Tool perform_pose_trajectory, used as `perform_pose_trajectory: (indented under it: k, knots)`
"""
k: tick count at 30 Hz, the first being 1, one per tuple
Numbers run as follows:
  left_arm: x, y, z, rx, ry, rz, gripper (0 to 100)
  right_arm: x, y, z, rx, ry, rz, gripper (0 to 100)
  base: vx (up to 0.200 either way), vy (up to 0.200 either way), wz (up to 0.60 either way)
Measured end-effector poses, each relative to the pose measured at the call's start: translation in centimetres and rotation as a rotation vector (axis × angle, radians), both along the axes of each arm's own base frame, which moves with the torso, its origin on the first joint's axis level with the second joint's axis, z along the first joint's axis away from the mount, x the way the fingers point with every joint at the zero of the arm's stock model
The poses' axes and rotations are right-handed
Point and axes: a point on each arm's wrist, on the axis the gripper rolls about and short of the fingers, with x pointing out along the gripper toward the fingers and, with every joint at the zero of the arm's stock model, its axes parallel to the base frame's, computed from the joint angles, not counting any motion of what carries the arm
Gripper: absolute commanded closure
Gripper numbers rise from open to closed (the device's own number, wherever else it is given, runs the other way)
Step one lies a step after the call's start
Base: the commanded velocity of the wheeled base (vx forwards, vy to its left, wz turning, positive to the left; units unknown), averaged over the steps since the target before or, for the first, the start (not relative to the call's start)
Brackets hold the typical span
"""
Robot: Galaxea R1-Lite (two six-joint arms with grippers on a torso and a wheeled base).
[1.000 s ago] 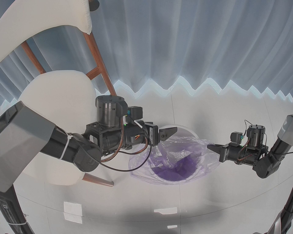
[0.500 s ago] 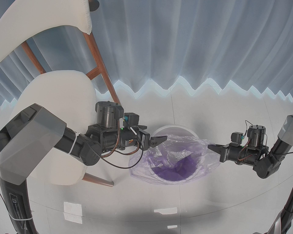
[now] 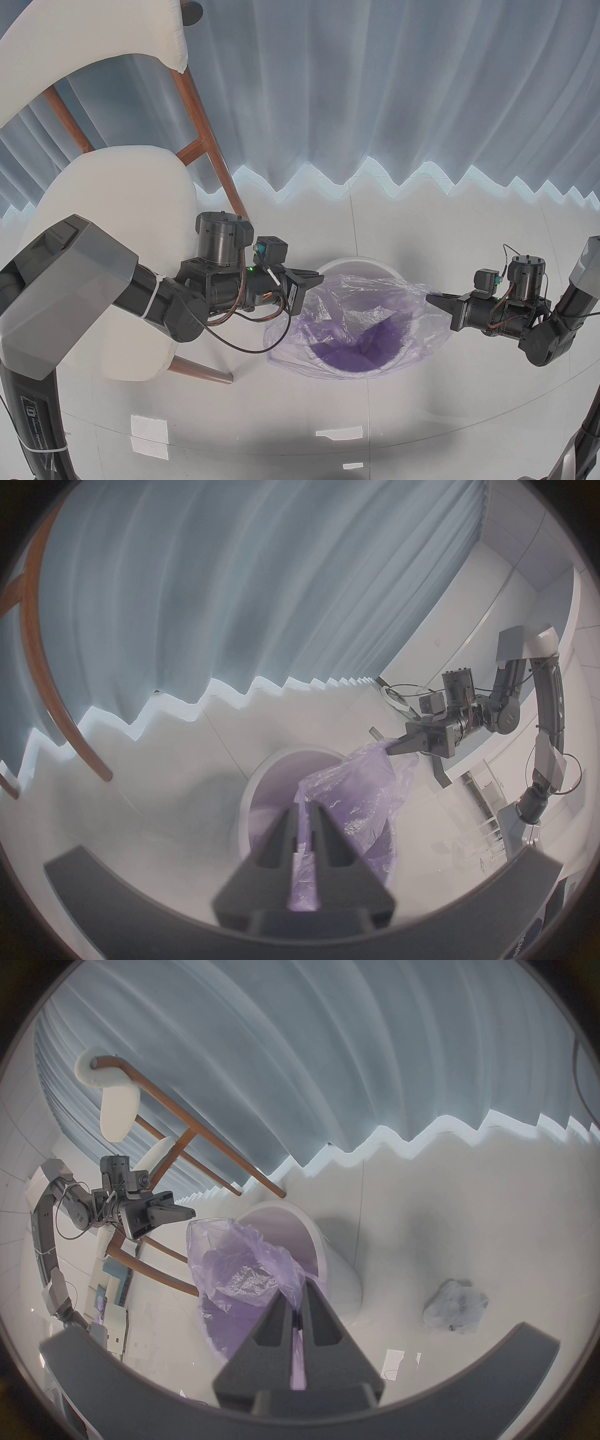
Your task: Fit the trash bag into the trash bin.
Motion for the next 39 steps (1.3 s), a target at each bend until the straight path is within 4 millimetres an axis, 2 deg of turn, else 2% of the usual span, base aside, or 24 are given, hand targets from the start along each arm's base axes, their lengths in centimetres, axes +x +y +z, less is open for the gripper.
perform_pose_trajectory:
  k: [7,8,13,22,32,39]
  knots:
    - [-0.3,-0.2,-0.5,0.011,0.015,0.0,100,-0.2,0.0,-0.1,0.001,0.003,0.0,100,0.0,0.0,0.0]
    - [-0.3,-0.2,-0.5,0.013,0.017,0.001,0,-0.2,0.0,-0.1,0.001,0.005,-0.001,100,0.0,0.0,0.0]
    - [-0.8,-0.1,-0.6,0.022,0.022,-0.002,0,-0.3,0.0,-0.1,0.001,0.004,-0.001,100,0.0,0.0,0.0]
    - [-1.7,-1.3,-0.3,0.09,-0.039,-0.07,0,-0.8,0.0,-0.5,0.001,0.013,0.0,100,0.0,0.0,0.0]
    - [-1.0,-2.6,1.2,0.148,-0.025,-0.112,0,-1.2,0.0,-0.6,0.0,0.004,0.0,100,0.0,0.0,0.0]
    - [-1.0,-2.7,2.0,0.262,0.009,-0.18,0,-1.2,0.0,-0.6,0.0,0.005,0.0,100,0.0,0.0,0.0]
